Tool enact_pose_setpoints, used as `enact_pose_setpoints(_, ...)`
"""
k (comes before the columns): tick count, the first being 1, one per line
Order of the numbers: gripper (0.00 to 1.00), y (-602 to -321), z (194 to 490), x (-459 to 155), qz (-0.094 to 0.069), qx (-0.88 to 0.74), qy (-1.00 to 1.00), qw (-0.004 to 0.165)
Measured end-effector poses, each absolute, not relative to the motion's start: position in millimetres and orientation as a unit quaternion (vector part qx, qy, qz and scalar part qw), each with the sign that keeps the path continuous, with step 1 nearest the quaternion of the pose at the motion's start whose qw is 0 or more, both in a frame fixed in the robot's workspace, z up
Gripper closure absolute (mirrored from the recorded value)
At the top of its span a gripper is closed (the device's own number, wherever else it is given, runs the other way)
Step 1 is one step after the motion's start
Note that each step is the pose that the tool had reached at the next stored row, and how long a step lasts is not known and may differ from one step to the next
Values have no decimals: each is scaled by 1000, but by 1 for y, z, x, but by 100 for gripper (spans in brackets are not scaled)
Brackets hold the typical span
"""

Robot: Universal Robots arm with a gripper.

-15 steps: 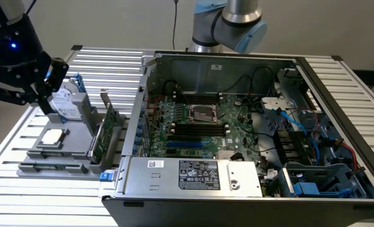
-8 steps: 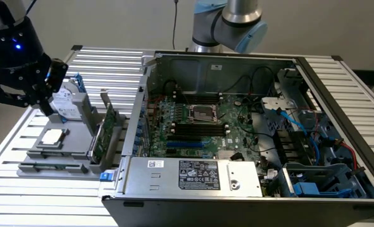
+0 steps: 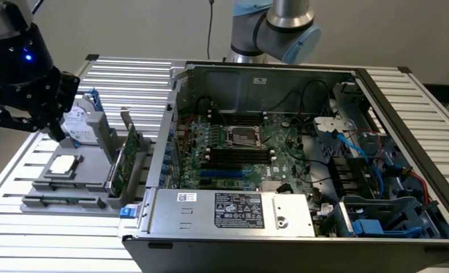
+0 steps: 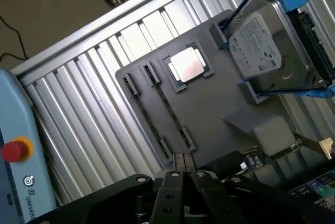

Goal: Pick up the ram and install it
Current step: 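Pick up the ram and move it above insertion slot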

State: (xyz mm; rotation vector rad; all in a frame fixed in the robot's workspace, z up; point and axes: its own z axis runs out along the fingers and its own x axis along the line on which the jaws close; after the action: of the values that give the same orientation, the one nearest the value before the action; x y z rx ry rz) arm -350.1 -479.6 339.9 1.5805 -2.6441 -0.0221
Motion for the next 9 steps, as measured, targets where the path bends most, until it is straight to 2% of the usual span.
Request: enact_pose_setpoints(9, 89, -480, 335, -350, -5, 581, -813, 31)
